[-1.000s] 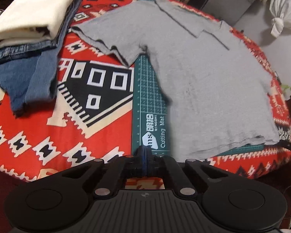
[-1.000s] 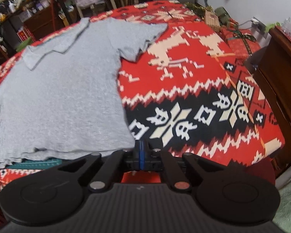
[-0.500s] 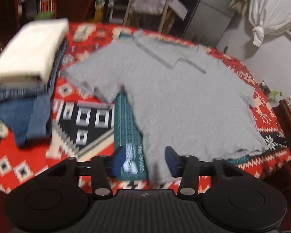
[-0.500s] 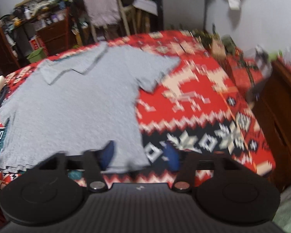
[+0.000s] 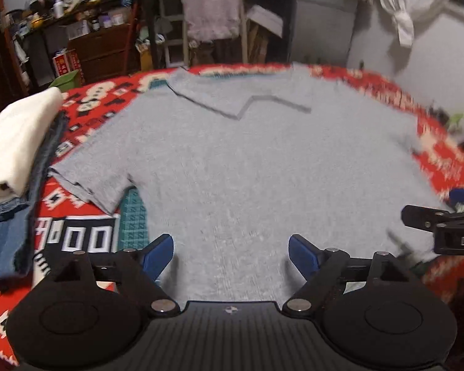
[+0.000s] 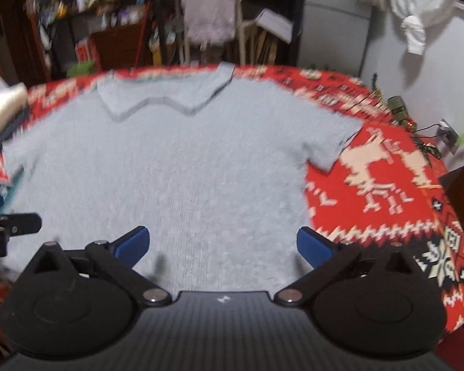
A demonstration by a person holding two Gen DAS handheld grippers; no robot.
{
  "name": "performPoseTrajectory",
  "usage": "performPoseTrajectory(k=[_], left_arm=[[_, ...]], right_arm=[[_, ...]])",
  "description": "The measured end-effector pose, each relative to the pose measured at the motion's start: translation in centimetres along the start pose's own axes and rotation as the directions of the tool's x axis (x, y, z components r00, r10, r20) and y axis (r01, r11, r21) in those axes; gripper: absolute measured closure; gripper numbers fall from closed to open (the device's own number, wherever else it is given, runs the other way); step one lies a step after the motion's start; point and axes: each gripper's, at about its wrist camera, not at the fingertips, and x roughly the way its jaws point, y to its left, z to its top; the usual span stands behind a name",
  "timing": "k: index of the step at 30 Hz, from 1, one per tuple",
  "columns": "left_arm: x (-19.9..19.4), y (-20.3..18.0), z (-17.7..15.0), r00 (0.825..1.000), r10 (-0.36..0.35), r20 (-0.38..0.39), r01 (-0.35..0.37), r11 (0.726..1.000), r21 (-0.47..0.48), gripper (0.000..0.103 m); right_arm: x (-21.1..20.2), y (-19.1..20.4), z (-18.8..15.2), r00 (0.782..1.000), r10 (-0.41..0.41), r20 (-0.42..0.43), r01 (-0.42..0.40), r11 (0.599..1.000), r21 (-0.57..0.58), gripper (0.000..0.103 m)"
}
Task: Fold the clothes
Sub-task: 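Open both grippers, release the hem and raise them above the shirt, then rotate both grippers and move them to the shirt's side edge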
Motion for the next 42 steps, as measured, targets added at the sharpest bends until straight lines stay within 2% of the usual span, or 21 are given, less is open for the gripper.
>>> performPoseTrajectory(k=[3, 7, 8, 10, 25, 31, 42], left_arm=[[1.1, -0.6, -1.0, 1.0, 0.021, -0.021, -0.02, 0.999, 0.037, 0.019], [1.6, -0.4, -1.5, 0.999, 0.043, -0.008, -0.043, 0.999, 0.021, 0.001], [1.8, -0.1, -1.5, 0.999, 0.041, -0.013, -0.041, 0.999, 0.002, 0.0], [2.1, 0.6, -1.5, 0.999, 0.026, -0.022, -0.027, 0.999, -0.042, 0.0], [1.8, 0.3, -2.3, 0.998, 0.046, 0.043, -0.044, 0.998, -0.052, 0.0], [1.8, 0.3, -2.1, 0.998, 0.049, 0.035, -0.047, 0.997, -0.057, 0.0], [1.7, 0.4, -2.6, 0.997, 0.039, 0.067, -0.036, 0.998, -0.044, 0.0]], right_arm=[[1.4, 0.4, -0.7, 0.999, 0.005, -0.046, -0.006, 1.0, -0.013, 0.001], [1.9, 0.0, -1.6, 0.999, 0.008, -0.035, -0.007, 1.0, 0.019, 0.0], [1.9, 0.1, -1.7, 1.0, 0.006, -0.031, -0.006, 1.0, 0.02, 0.0], [1.9, 0.1, -1.7, 1.0, 0.004, -0.025, -0.004, 1.0, 0.022, 0.0], [1.7, 0.1, -1.5, 0.999, -0.003, -0.042, 0.005, 1.0, 0.027, 0.0], [1.5, 0.1, -2.1, 1.0, -0.005, -0.005, 0.005, 1.0, 0.03, 0.0], [1.3, 0.3, -2.7, 0.999, -0.013, 0.037, 0.011, 0.999, 0.038, 0.0]])
